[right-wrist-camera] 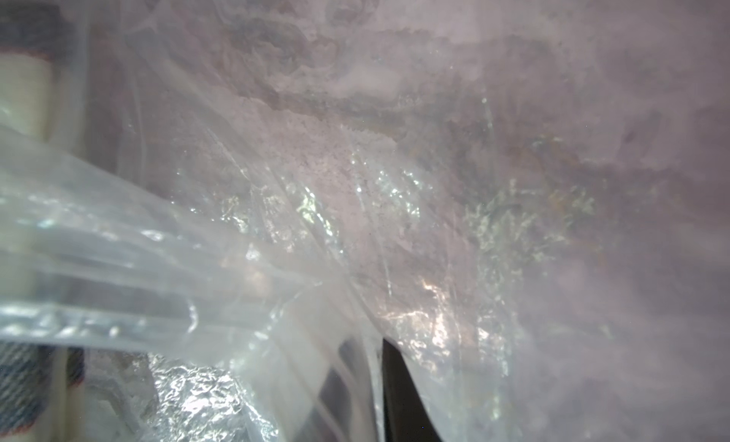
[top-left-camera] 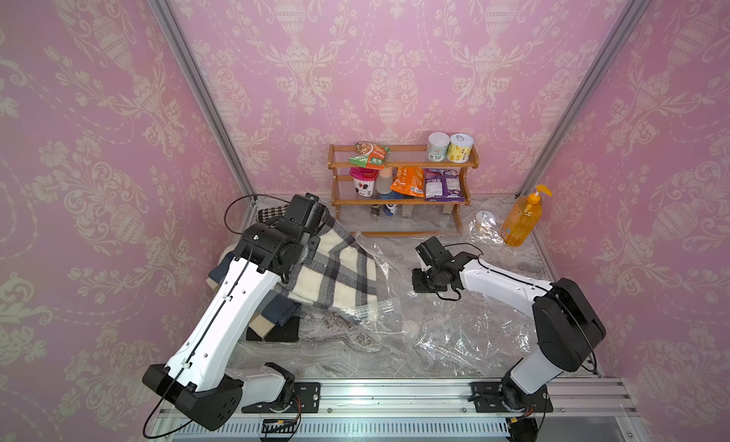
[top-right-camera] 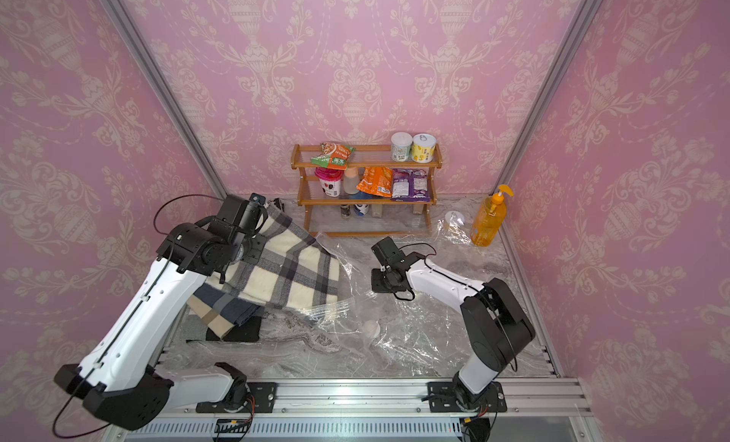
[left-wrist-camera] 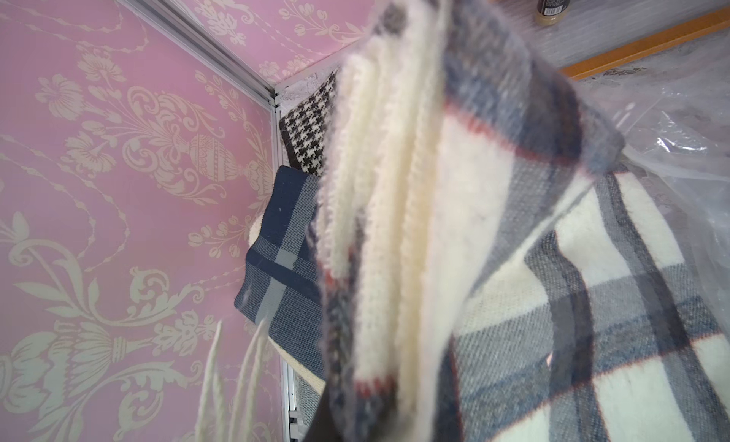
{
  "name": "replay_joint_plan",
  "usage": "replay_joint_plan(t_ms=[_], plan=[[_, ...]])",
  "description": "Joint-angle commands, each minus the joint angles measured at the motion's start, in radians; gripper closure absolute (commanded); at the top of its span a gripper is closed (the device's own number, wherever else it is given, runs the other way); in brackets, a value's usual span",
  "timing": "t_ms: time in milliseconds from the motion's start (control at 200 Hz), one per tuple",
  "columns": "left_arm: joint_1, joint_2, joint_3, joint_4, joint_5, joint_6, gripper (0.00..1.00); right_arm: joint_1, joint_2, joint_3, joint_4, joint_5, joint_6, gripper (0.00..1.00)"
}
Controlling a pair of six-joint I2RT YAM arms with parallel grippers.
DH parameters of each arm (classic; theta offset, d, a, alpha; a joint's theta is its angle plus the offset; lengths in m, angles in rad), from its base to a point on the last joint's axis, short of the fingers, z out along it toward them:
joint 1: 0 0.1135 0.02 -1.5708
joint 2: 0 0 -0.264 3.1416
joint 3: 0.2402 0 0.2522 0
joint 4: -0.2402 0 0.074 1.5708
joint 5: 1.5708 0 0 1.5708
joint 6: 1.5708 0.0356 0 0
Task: Take the scarf out of the vacuum bag
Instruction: Take out the scarf from the vacuum bag, then place the scarf at the center of the board.
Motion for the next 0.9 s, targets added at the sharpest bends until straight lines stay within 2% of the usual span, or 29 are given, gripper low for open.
replay_joint_plan(t_ms=[0, 100, 245, 665, 895], plan=[[0.034, -0.028, 0.053, -0.016, -0.099, 0.024, 1.0, 0.001, 0.022, 0.012, -0.03, 0.015, 0.002, 0.83], [0.053, -0.033, 0.083, -0.024, -0.093, 0.029, 1.0, 0.003, 0.026, 0.009, -0.03, 0.014, 0.002, 0.83], [0.063, -0.012, 0.125, -0.053, -0.023, 0.006, 1.0, 0.039, -0.001, 0.012, -0.004, 0.021, -0.011, 0.83], [0.064, 0.0, 0.047, 0.0, 0.052, -0.021, 1.0, 0.204, -0.129, 0.04, 0.24, -0.079, -0.05, 0.82], [0.064, 0.0, 0.004, 0.035, 0.119, -0.044, 1.0, 0.274, -0.062, 0.106, 0.304, -0.14, -0.062, 0.81]])
